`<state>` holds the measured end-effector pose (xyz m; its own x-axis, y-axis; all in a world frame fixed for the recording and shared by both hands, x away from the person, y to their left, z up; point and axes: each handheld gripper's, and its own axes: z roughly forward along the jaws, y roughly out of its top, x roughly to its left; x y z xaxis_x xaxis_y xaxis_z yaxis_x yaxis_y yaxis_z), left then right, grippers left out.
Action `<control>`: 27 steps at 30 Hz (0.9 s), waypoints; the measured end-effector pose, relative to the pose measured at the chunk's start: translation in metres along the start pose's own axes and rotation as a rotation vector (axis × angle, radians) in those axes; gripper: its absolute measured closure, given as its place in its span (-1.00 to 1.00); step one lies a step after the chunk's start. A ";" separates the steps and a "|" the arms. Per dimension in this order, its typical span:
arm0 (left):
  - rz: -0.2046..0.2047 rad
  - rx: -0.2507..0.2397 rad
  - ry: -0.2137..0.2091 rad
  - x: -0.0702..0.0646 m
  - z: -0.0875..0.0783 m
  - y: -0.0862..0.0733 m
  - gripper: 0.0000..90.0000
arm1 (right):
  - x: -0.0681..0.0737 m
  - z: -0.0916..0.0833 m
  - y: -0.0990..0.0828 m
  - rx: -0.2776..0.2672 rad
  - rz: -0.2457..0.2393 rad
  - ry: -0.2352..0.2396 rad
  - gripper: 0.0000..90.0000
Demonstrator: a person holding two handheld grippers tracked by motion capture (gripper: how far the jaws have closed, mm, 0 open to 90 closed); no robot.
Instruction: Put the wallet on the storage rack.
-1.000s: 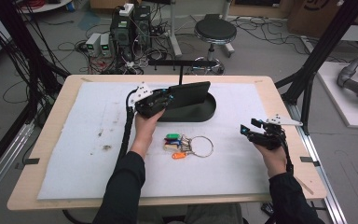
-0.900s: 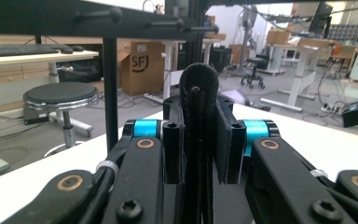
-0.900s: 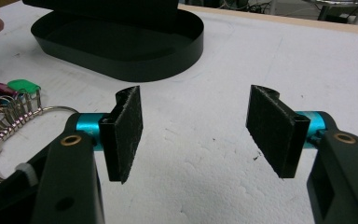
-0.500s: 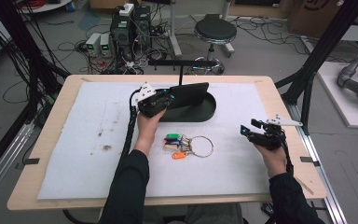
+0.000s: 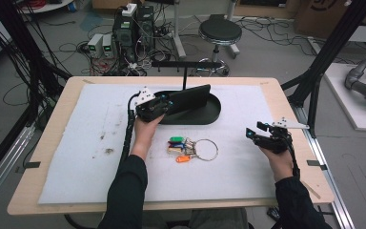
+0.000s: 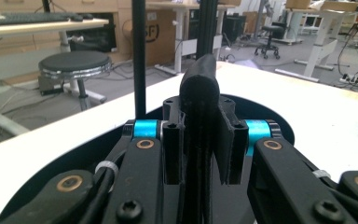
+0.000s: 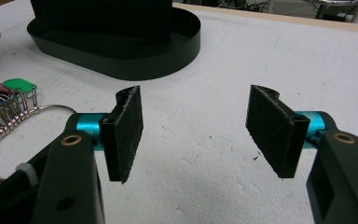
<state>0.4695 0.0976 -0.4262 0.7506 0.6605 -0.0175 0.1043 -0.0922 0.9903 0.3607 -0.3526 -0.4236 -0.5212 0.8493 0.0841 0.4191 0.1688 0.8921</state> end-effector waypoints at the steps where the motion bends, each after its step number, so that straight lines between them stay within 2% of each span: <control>1: -0.003 0.008 0.003 0.001 -0.001 -0.001 0.66 | 0.000 0.000 0.000 0.000 0.000 0.000 -0.18; 10: 0.004 0.066 0.017 0.005 -0.006 -0.009 0.64 | 0.000 0.002 0.000 0.006 -0.006 -0.002 -0.18; 15: 0.005 0.133 0.032 0.008 -0.010 -0.013 0.61 | 0.001 0.002 0.000 0.010 -0.004 -0.003 -0.18; 21: 0.025 0.148 0.040 0.007 -0.010 -0.011 0.58 | 0.001 0.002 0.000 0.011 -0.007 -0.003 -0.18; 25: 0.024 0.152 0.047 0.005 -0.010 -0.011 0.55 | 0.001 0.002 0.000 0.011 -0.007 -0.003 -0.18; 27: 0.045 0.162 0.057 0.004 -0.010 -0.009 0.55 | 0.001 0.002 0.000 0.010 -0.010 -0.003 -0.18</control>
<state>0.4648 0.1081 -0.4342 0.7193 0.6936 0.0387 0.1785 -0.2384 0.9546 0.3617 -0.3503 -0.4246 -0.5233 0.8490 0.0739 0.4214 0.1824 0.8883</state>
